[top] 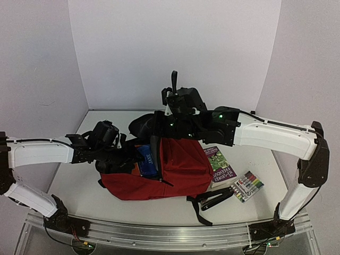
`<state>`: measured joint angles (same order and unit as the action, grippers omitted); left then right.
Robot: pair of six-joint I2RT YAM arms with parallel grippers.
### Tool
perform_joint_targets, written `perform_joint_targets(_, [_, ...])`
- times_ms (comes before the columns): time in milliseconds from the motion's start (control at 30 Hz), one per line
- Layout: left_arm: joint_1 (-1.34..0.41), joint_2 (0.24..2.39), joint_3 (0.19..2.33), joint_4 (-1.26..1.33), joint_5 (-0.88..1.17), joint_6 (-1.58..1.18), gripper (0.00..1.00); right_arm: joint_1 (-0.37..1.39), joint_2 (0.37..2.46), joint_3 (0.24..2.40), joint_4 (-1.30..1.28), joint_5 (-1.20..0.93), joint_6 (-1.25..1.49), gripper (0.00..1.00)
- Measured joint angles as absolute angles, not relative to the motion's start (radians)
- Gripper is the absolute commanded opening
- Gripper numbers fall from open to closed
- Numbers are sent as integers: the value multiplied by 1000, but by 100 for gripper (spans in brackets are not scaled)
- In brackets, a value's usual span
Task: Pack the student bag
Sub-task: Place the book in the student bag.
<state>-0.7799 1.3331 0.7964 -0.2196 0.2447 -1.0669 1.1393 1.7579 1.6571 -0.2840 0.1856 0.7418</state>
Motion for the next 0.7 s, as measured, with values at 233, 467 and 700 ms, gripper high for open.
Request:
perform_joint_targets(233, [-779,1438,834,-179,295,-1066,41,1139,1748,1647,-284,186,742,0])
perform_joint_targets(467, [-799,1602,968,-113,351,-1063,37,1139,1738,1634,-276,192,743,0])
perform_joint_targets(700, [-825,1699,1033,-36,386,-1068,37,1139,1729,1622,-276,201,746,0])
